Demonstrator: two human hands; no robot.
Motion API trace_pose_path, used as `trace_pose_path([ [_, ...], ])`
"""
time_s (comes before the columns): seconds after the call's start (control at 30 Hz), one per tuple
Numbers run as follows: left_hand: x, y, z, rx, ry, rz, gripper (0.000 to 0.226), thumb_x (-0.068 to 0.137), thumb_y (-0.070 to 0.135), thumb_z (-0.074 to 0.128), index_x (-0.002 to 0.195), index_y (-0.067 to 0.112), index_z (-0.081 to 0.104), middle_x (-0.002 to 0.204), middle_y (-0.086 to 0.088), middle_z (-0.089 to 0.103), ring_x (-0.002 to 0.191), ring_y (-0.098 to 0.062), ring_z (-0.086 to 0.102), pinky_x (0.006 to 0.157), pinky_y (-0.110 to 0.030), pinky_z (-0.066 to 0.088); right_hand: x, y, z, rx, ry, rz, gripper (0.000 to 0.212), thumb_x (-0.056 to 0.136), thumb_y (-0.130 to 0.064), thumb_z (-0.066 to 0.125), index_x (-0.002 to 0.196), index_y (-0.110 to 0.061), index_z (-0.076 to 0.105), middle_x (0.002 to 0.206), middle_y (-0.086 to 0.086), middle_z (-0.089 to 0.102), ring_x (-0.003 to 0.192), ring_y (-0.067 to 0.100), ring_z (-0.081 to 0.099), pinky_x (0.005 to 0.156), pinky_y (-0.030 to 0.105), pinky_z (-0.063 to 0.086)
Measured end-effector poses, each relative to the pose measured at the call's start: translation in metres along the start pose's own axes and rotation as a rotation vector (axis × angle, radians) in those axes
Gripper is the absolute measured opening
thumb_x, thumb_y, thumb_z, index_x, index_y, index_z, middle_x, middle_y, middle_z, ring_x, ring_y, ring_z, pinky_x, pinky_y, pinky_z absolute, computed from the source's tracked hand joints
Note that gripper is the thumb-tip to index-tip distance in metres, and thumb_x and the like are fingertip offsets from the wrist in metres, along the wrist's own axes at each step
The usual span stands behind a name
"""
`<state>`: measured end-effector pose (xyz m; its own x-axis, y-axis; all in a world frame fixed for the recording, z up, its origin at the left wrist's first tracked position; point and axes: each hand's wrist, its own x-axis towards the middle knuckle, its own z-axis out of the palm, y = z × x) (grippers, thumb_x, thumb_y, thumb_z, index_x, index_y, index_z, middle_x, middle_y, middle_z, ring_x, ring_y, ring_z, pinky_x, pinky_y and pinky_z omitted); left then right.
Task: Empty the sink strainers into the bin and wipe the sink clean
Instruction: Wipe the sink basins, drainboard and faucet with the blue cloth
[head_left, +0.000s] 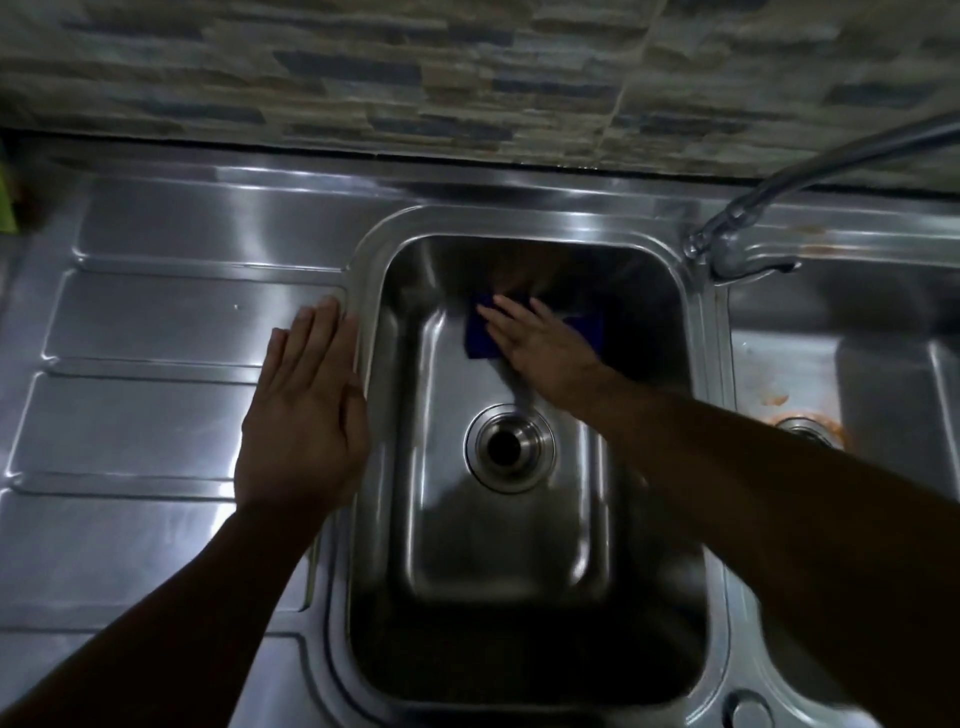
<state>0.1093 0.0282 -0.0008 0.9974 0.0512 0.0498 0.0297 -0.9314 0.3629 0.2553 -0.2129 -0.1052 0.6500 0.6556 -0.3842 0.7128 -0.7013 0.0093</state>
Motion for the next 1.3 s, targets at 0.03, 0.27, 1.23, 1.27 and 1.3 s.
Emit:
trace_pose_path([
  [0.03,0.000,0.000,0.000,-0.004,0.000,0.001,0.057,0.100,0.022,0.033,0.155,0.008,0.033,0.164,-0.010,0.025,0.156,-0.024,0.016,0.128,-0.046,0.014,-0.007,0.007,0.005,-0.049,-0.037,0.045,0.054,0.106,-0.020,0.030,0.157,-0.007,0.019,0.168,0.004,-0.005,0.155,0.027,-0.006,0.123,0.049,0.002],
  [0.27,-0.001,-0.001,0.000,-0.004,0.013,0.008,0.058,0.100,0.023,0.031,0.155,0.008,0.032,0.165,-0.010,0.025,0.156,-0.024,0.016,0.128,-0.046,0.014,-0.048,-0.020,0.007,0.122,-0.325,0.490,0.055,0.104,-0.018,0.043,0.156,-0.011,0.027,0.164,0.022,-0.009,0.150,0.047,-0.007,0.122,0.059,0.010],
  [1.23,-0.156,0.190,0.066,-0.113,-0.473,0.011,0.052,0.106,0.029,0.029,0.158,0.019,0.028,0.167,-0.001,0.022,0.156,-0.016,0.015,0.129,-0.031,0.004,-0.257,-0.023,-0.021,0.846,0.499,0.494,0.054,0.108,-0.023,0.034,0.159,-0.017,0.017,0.168,0.003,-0.001,0.154,0.029,0.012,0.119,0.037,0.033],
  [1.27,-0.149,0.194,0.066,-0.130,-0.461,-0.009,0.052,0.106,0.027,0.030,0.158,0.018,0.028,0.167,-0.002,0.022,0.156,-0.016,0.014,0.129,-0.029,0.001,-0.236,-0.003,-0.031,0.905,0.524,0.538,0.054,0.107,-0.022,0.035,0.159,-0.017,0.019,0.168,0.004,0.004,0.148,0.030,0.030,0.114,0.031,0.038],
  [1.3,-0.141,0.199,0.066,-0.138,-0.444,-0.023,0.052,0.107,0.026,0.031,0.158,0.017,0.027,0.167,-0.003,0.021,0.157,-0.017,0.013,0.127,-0.026,-0.002,-0.221,0.014,-0.038,0.954,0.537,0.570,0.054,0.107,-0.021,0.035,0.159,-0.016,0.021,0.167,0.006,0.010,0.141,0.029,0.043,0.110,0.028,0.040],
])
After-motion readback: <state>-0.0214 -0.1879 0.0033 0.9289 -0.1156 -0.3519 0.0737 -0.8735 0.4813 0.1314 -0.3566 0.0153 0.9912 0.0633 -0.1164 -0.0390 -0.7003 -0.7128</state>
